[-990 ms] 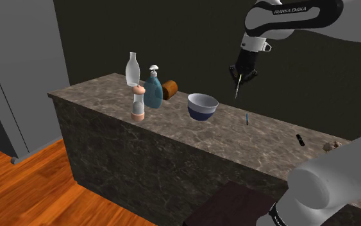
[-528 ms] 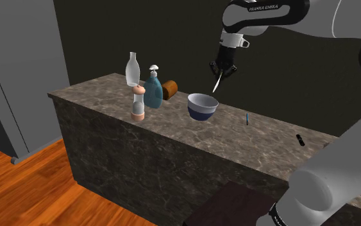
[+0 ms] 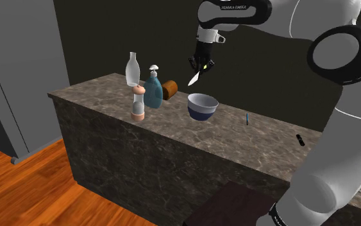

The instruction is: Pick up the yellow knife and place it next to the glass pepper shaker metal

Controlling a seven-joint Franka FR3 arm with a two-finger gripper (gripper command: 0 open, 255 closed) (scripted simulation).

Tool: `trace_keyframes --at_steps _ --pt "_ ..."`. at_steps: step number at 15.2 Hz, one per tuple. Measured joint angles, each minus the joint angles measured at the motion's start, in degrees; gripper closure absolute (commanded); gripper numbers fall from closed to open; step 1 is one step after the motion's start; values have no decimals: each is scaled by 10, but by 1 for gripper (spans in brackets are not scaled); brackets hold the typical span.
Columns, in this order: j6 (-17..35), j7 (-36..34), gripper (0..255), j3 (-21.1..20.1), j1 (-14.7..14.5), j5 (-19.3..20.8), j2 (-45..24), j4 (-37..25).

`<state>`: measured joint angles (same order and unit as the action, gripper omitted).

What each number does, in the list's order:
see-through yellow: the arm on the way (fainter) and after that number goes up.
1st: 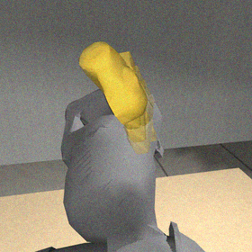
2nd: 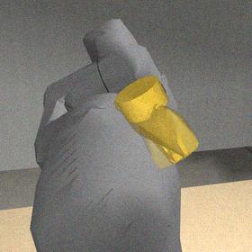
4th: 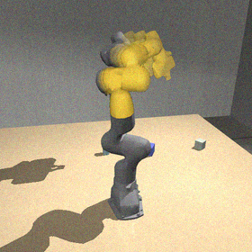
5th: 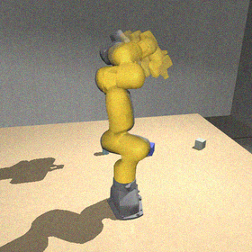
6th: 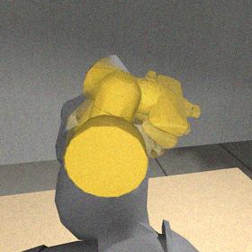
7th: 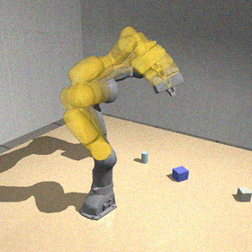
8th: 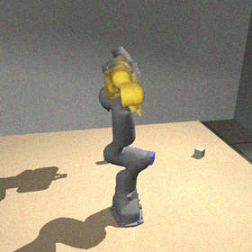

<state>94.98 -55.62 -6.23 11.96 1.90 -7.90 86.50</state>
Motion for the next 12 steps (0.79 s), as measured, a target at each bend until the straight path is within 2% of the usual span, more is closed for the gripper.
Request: trace_keyframes --at_steps 4,6,8,10,12 --pt "-41 -33 255 -12 -25 14 -98 -138" --pt "-73 -47 255 -16 -41 23 -155 -227" --pt "-120 -59 255 -16 -63 34 -243 -362" --pt "-133 -64 255 -16 -72 38 -274 -404" --pt "-117 -66 255 -17 -71 37 -269 -383"
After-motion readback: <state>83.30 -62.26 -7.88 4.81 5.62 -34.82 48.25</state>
